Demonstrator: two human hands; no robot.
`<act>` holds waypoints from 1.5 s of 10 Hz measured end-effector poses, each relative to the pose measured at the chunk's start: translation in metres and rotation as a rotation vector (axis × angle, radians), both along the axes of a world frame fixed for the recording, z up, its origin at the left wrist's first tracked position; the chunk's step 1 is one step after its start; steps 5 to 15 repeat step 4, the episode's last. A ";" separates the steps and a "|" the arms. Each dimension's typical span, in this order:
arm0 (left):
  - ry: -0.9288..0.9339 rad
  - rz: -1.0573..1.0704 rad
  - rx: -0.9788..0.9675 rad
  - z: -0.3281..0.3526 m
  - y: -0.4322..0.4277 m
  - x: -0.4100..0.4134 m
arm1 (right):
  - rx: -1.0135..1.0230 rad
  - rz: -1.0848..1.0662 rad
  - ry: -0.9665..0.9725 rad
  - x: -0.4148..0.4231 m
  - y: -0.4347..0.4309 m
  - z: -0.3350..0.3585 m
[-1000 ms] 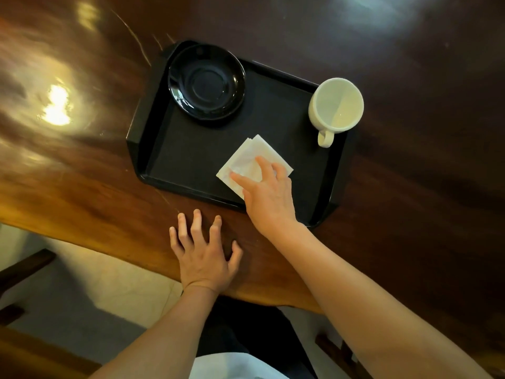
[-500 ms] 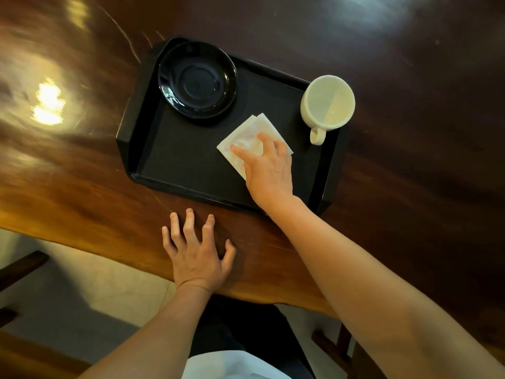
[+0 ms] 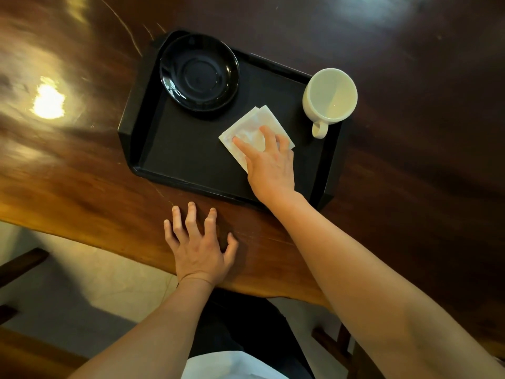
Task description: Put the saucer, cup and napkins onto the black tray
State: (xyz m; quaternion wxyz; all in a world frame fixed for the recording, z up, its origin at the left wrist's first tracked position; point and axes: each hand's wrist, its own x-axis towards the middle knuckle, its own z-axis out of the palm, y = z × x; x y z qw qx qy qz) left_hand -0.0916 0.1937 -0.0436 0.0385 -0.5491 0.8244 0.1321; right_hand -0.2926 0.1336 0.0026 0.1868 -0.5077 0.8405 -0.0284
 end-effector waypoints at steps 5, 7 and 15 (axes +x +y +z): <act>0.028 0.002 0.013 0.003 0.000 0.002 | 0.007 -0.003 -0.190 0.005 0.031 0.034; 0.028 0.002 0.013 0.003 0.000 0.002 | 0.007 -0.003 -0.190 0.005 0.031 0.034; 0.028 0.002 0.013 0.003 0.000 0.002 | 0.007 -0.003 -0.190 0.005 0.031 0.034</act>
